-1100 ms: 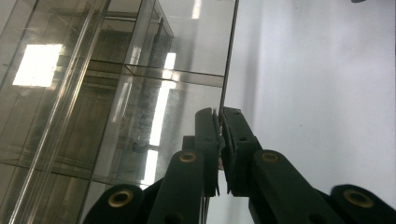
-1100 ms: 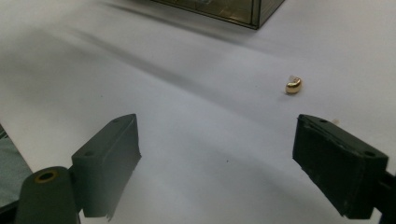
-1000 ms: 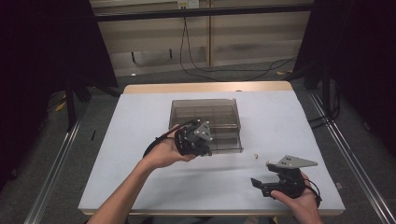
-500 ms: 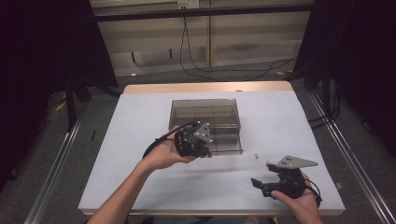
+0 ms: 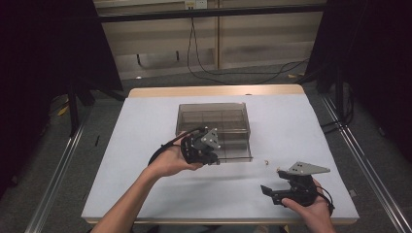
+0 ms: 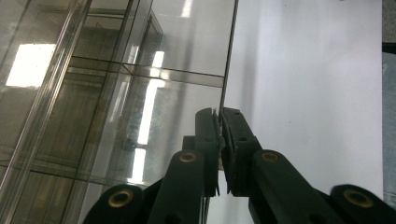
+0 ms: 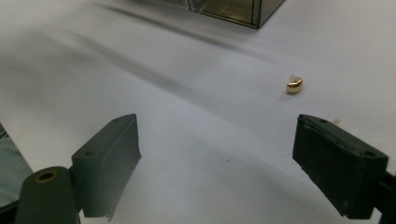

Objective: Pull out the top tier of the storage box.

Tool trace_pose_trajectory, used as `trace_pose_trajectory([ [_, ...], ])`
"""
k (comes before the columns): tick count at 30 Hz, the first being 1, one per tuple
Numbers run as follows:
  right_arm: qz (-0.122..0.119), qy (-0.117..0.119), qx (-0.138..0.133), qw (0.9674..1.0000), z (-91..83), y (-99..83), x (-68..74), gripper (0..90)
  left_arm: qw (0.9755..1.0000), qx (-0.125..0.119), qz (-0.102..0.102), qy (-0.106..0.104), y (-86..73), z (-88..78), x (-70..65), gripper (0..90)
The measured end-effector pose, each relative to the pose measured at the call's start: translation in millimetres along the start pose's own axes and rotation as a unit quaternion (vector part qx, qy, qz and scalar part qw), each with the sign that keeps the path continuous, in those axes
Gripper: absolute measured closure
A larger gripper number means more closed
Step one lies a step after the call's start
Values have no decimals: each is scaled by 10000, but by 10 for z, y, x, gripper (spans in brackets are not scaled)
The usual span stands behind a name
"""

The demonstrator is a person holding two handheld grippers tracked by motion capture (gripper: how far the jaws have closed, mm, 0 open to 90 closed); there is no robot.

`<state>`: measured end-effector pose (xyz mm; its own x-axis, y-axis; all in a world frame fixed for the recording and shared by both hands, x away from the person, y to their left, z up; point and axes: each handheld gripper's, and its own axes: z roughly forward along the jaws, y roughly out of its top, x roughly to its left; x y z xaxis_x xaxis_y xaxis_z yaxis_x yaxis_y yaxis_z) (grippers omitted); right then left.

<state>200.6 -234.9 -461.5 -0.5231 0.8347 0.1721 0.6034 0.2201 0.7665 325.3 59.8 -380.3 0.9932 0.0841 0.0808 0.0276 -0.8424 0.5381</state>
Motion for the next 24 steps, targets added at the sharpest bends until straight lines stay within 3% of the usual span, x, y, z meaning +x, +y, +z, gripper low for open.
trace_pose_trajectory([
  [5,12,6,1,10000,-4,-2,-3,145,9998,-99,-149,-50,-23,5,7,840],
  [12,32,3,-4,10000,5,4,-4,145,9990,-278,-358,39,-69,17,8,652],
  [14,29,-3,-4,10000,7,3,-5,145,9981,-386,-472,72,-91,8,11,559],
  [18,43,-10,-29,10000,5,3,-12,145,9961,-583,-655,69,-143,-36,26,456],
  [22,85,-28,-25,10000,7,6,-14,145,9937,-745,-811,195,-201,-71,31,342],
  [24,91,-28,-49,9999,2,9,-10,145,9914,-856,-955,276,-237,-70,48,260],
])
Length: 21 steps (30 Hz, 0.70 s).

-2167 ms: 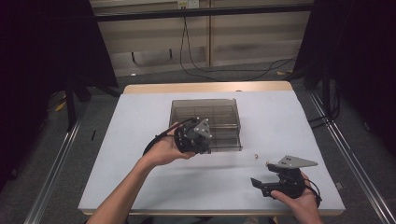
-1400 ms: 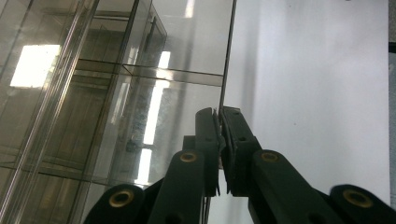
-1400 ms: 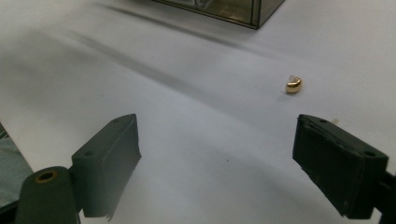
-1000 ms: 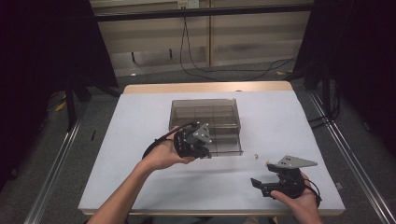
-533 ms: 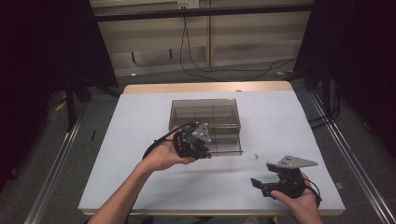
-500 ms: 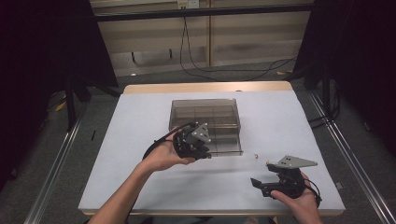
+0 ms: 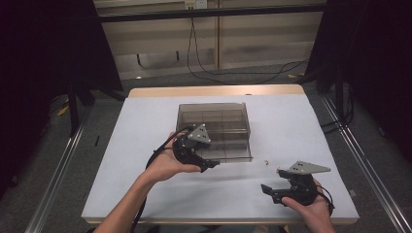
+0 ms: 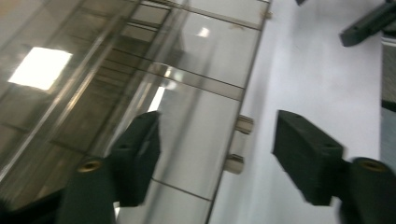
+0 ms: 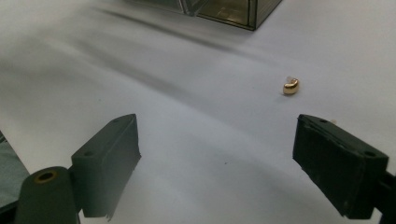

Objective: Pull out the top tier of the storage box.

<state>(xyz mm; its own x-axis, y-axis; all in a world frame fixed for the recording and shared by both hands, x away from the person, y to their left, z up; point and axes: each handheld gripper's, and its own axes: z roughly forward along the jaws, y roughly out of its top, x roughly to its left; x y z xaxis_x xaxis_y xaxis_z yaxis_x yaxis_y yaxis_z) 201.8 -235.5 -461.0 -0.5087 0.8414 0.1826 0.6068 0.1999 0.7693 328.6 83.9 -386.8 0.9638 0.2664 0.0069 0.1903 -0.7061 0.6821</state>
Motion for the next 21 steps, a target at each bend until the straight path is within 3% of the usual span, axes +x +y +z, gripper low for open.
trace_pose_trajectory([
  [5,83,-2,0,10000,-1,3,-25,143,9995,-178,-244,134,-98,-7,50,122],
  [10,165,-67,-63,9998,-22,5,-70,140,9981,-371,-404,288,-200,-92,67,77],
  [12,174,-76,-89,9998,-29,3,-78,141,9969,-387,-509,464,-246,-152,91,35],
  [16,181,-81,-99,9998,-38,3,-73,152,9938,-401,-792,665,-339,-219,138,33],
  [21,127,39,-10,9999,-27,-5,-71,188,9932,-441,-874,630,-465,-342,146,32],
])
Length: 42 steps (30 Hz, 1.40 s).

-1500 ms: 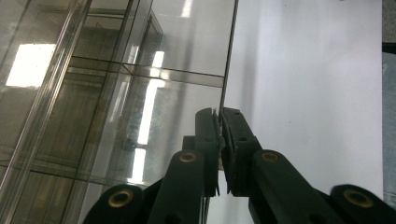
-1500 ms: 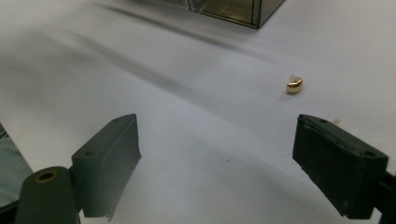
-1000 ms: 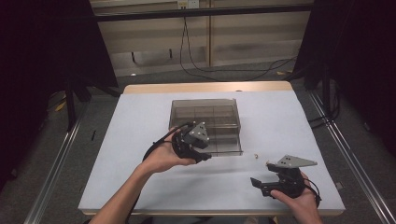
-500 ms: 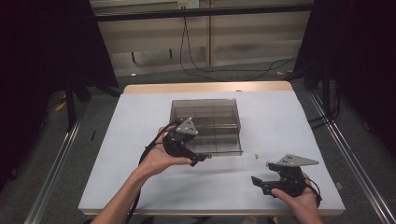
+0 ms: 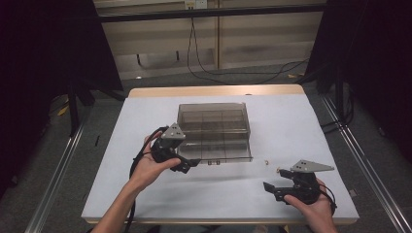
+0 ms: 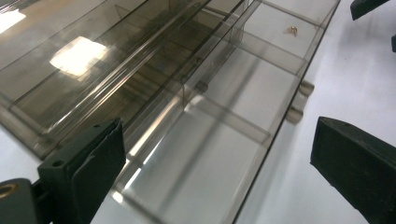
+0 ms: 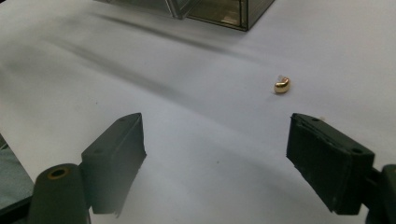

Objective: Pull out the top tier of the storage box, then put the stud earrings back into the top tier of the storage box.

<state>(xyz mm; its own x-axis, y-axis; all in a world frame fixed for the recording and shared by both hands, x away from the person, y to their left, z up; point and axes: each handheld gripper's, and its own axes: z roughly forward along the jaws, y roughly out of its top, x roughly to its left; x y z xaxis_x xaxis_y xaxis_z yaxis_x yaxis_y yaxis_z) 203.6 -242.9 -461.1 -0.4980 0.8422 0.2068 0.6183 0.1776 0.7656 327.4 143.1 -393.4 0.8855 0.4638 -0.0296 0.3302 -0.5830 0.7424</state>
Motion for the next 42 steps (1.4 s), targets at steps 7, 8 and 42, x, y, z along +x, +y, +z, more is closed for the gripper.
trace_pose_trajectory([
  [7,100,28,84,9999,-21,1,-42,177,9981,-374,-364,330,-173,-214,71,37],
  [8,101,33,88,9999,-21,2,-50,184,9976,-429,-370,396,-206,-246,79,42],
  [42,-194,159,655,9975,-56,164,-275,268,9866,-762,-1234,745,-1333,-746,-115,49],
])
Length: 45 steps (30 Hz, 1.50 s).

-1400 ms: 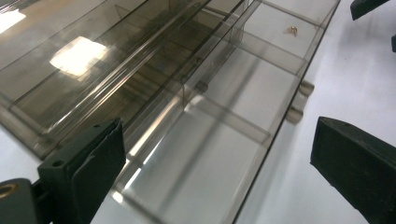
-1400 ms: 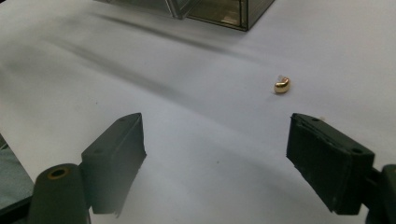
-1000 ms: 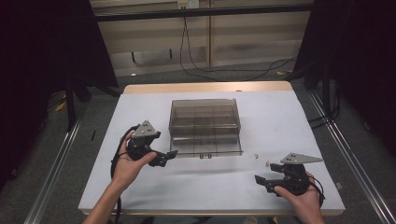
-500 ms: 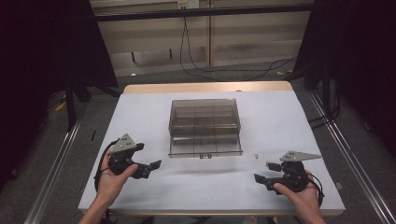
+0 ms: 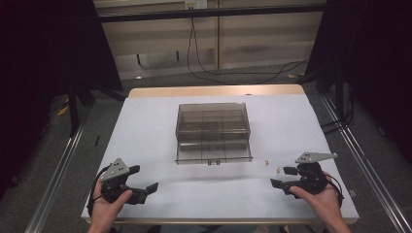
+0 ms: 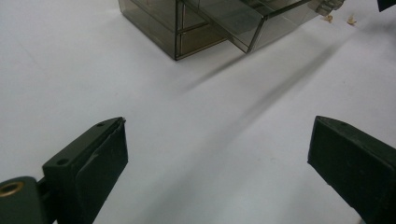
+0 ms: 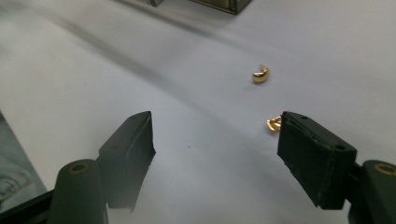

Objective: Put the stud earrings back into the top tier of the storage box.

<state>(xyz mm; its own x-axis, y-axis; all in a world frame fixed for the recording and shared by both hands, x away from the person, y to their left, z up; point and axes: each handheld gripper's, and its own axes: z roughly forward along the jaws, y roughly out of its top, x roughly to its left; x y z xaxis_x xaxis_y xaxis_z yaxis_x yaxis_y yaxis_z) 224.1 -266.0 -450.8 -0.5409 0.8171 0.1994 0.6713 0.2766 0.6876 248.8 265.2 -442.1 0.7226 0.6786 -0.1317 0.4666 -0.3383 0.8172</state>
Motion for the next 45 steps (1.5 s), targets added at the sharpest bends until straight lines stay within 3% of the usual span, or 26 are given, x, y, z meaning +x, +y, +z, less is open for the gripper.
trace_pose_trajectory([
  [3,-58,-78,116,9999,14,39,-32,284,10000,20,45,84,-45,-18,-34,49],
  [5,-136,-130,215,9996,26,72,-48,320,10000,-48,33,30,-55,-27,-65,47],
  [9,-231,24,233,9995,-51,179,-77,397,9998,45,207,-70,-61,3,-85,46],
  [14,-306,52,523,9981,-67,315,-159,488,9998,2,219,-3,-52,-21,-92,46],
  [17,-459,49,878,9951,6,342,-163,551,9996,40,294,-2,-44,-8,-125,46],
  [22,-636,-29,1205,9907,45,402,-212,618,9993,148,321,-80,-42,34,-179,56],
  [29,-627,-109,1548,9859,50,485,-323,673,9989,167,397,-204,-42,8,-194,46],
  [32,-606,-129,1630,9847,46,507,-335,716,9991,134,359,-181,-41,5,-206,46],
  [33,-603,-102,1652,9844,47,513,-342,723,9988,144,433,-169,-36,3,-209,46],
  [35,-633,-119,1722,9830,57,533,-353,724,9985,182,490,-135,-33,11,-224,46],
  [38,-747,-215,1951,9777,90,582,-371,727,9982,230,543,-143,-29,29,-241,46],
  [45,-779,-263,2212,9717,145,643,-421,673,9986,202,466,-117,-36,31,-225,51],
])
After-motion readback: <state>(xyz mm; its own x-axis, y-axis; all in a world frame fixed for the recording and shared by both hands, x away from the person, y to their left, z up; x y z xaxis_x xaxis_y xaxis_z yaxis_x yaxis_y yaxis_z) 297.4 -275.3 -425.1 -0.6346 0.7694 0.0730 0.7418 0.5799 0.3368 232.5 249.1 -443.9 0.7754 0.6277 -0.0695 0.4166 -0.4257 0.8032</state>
